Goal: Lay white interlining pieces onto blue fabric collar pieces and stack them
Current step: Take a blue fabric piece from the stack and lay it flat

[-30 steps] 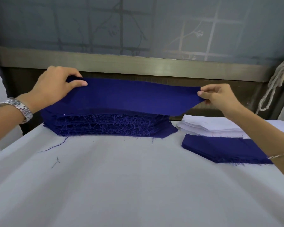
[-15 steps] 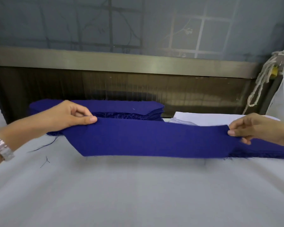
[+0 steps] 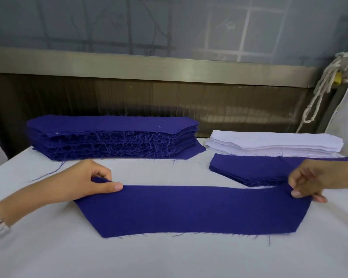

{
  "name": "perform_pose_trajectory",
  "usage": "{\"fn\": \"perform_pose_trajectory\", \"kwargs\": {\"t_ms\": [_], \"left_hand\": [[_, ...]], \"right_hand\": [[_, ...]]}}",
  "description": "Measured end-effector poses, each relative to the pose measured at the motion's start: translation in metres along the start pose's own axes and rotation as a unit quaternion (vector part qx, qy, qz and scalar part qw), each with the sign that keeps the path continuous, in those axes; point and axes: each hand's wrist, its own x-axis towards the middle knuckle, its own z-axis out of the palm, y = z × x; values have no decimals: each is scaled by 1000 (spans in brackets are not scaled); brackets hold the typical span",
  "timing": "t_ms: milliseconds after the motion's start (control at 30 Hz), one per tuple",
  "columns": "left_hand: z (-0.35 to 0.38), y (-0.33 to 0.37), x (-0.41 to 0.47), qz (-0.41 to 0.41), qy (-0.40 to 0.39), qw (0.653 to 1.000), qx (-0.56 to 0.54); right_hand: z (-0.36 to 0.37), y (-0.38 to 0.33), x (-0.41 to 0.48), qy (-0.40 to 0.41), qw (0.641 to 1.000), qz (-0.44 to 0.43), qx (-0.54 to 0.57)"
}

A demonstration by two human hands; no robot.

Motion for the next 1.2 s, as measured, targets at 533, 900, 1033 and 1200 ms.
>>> {"fn": "perform_pose_trajectory", "kwargs": {"t_ms": [533, 900, 1033, 1200], "left_hand": [[7, -18, -1, 21, 95, 975, 200], [10, 16, 7, 127, 180, 953, 208], [22, 52, 29, 196, 177, 944, 199], [52, 100, 78, 247, 139, 931, 231]], "right_hand": [[3, 2, 0, -2, 999, 13, -47], [8, -29, -16, 23, 995, 67, -70], [-5, -47, -25, 155, 985, 66, -26], [-25, -49, -24, 305, 948, 81, 49]]}}
